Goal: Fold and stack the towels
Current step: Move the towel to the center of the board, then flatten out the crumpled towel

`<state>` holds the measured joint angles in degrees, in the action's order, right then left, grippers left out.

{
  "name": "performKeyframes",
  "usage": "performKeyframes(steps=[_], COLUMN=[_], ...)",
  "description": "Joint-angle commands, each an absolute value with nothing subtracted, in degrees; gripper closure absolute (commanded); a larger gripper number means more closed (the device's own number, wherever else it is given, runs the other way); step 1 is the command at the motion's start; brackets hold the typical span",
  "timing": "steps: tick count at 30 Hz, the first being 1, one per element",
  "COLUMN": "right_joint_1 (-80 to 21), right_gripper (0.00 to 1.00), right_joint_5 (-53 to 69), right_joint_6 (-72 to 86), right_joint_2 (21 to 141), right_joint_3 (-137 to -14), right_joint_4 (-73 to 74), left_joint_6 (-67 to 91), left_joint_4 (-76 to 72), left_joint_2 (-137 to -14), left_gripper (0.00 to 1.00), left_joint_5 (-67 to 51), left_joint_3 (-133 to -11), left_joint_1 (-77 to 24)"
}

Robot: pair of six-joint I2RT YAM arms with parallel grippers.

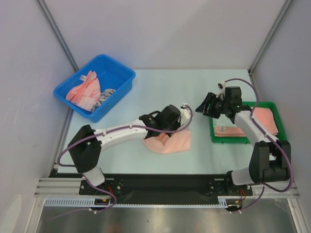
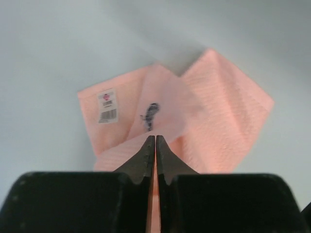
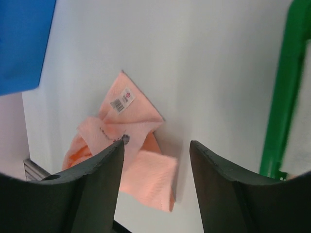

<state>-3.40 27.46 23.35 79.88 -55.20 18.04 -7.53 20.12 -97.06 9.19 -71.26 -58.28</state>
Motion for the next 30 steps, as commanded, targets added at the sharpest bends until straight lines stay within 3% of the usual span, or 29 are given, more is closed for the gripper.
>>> performKeyframes(steps=[1,7,9,12,15,19,22,26,30], right_joint_1=[-6.76,-10.46,-10.9,-10.72,-9.06,-5.37,-3.87,-1.67,-0.44], right_gripper=[0.38,0.37,0.37,0.39,0.39,0.39,0.38,0.38,0.38], right_joint_5=[27.25,26.37,26.19,23.91,24.08,25.57,26.45,27.68,28.91], right_joint_6=[22.67,22.68,22.41,23.03,23.11,23.29,22.41,21.53,21.8], right_joint_2=[82.35,84.63,86.21,86.31,85.35,83.24,82.0,80.69,79.28], right_joint_3=[-56.78,-57.48,-59.14,-58.19,-57.48,-55.46,-55.37,-54.76,-53.97], right_joint_4=[16.0,13.36,15.2,15.12,15.21,14.33,14.76,15.64,15.29], left_joint_6=[-2.91,2.08,1.85,-2.1,-7.11,-12.2,-14.41,-15.99,-17.57], left_joint_4=[16.97,15.13,14.16,14.06,19.15,24.33,26.28,26.45,26.63], left_joint_2=[-93.52,-91.85,-90.54,-90.35,-93.77,-100.44,-103.0,-105.64,-108.36], left_gripper=[0.96,1.0,1.0,0.82,0.8,0.65,0.62,0.54,0.53], left_joint_5=[1.24,-5.17,-13.3,-17.05,-7.85,1.64,7.7,11.94,14.32], left_joint_3=[-69.17,-66.62,-65.57,-66.43,-70.57,-74.7,-76.9,-77.52,-78.4], left_joint_1=[-53.8,-47.29,-45.44,-47.01,-52.81,-61.5,-65.2,-66.88,-67.32])
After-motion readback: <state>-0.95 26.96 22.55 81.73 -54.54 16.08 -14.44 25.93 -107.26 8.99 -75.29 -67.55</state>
